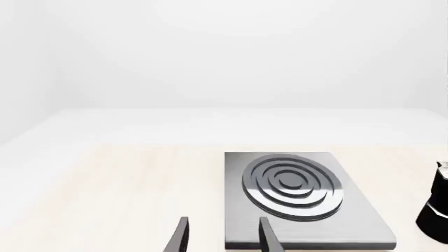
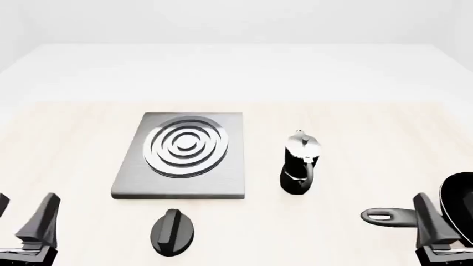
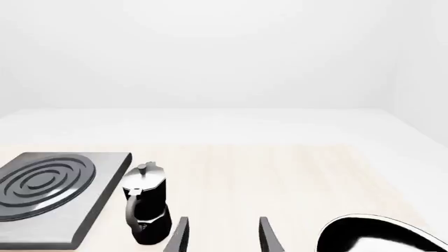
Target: Put the frying pan on the stove.
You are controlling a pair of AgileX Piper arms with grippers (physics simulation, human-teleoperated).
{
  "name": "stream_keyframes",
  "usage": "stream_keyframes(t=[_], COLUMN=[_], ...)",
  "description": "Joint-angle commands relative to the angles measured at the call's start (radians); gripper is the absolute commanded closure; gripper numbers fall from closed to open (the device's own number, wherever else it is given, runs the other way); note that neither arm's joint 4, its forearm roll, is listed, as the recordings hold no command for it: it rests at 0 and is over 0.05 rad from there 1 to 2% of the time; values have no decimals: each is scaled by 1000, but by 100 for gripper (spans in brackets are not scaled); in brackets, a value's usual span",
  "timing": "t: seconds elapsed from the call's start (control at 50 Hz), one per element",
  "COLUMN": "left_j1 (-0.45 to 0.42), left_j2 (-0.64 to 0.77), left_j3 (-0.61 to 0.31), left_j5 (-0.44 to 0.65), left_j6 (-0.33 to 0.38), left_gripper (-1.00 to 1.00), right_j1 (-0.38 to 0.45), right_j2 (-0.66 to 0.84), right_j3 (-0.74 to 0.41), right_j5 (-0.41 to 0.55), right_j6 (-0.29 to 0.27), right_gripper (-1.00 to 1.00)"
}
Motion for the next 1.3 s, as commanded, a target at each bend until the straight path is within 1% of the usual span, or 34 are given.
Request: stream_keyframes(t=[0.02, 0.22, 0.32, 0.4, 0.44, 0.48, 0.52, 0.56, 0.58, 0.64, 0.7, 0.78, 0.84, 0.9, 0.94, 0.96, 1.02, 1.08, 1.12, 1.16, 1.2, 1.22, 1.3], left_j1=[-5, -17, -27, -37, -41, -46, -50, -55, -57, -67, -74, -100, -112, -135, -152, -166, -188, -218, -232, -255, -263, -276, -321], left_j2=[7, 10, 16, 15, 23, 27, 30, 33, 32, 36, 43, 57, 68, 86, 98, 108, 124, 141, 156, 181, 191, 207, 276], left_j3=[-1, -3, -9, -19, -25, -30, -35, -39, -43, -55, -63, -78, -81, -92, -99, -107, -128, -151, -158, -161, -161, -162, -173], left_j5=[1, 2, -2, 1, -4, -6, -7, -6, -4, -3, -5, -10, -18, -30, -39, -45, -52, -55, -67, -88, -97, -111, -172], left_j6=[-7, -10, -11, -9, -8, -7, -5, -4, -2, 1, 1, 7, 7, 10, 12, 14, 17, 19, 18, 19, 19, 23, 30], left_gripper=[-100, -100, -100, -100, -100, -100, -100, -100, -100, -100, -100, -100, -100, -100, -100, -100, -100, -100, -100, -100, -100, -100, -100], right_j1=[5, 9, -13, -33, -42, -46, -45, -43, -45, -52, -57, -81, -92, -118, -132, -132, -131, -130, -137, -134, -138, -140, -138], right_j2=[2, 1, -1, -2, -2, -2, -2, -2, -2, -2, -2, -2, -2, -2, -2, -2, -2, -2, -2, -2, -2, -2, -2], right_j3=[-2, -5, -20, -54, -66, -81, -90, -103, -110, -157, -186, -237, -259, -298, -309, -310, -322, -371, -404, -422, -430, -444, -503], right_j5=[1, -8, -29, -60, -60, -70, -67, -70, -70, -68, -66, -73, -73, -80, -88, -91, -104, -105, -96, -94, -93, -89, -77], right_j6=[-3, -10, -23, -32, -40, -35, -46, -39, -44, -18, -7, -26, -17, -50, -59, -76, -90, -127, -123, -140, -135, -126, -134], right_gripper=[-100, -100, -100, -100, -100, -100, -100, -100, -100, -100, -100, -100, -100, -100, -100, -100, -100, -100, -100, -100, -100, -100, -100])
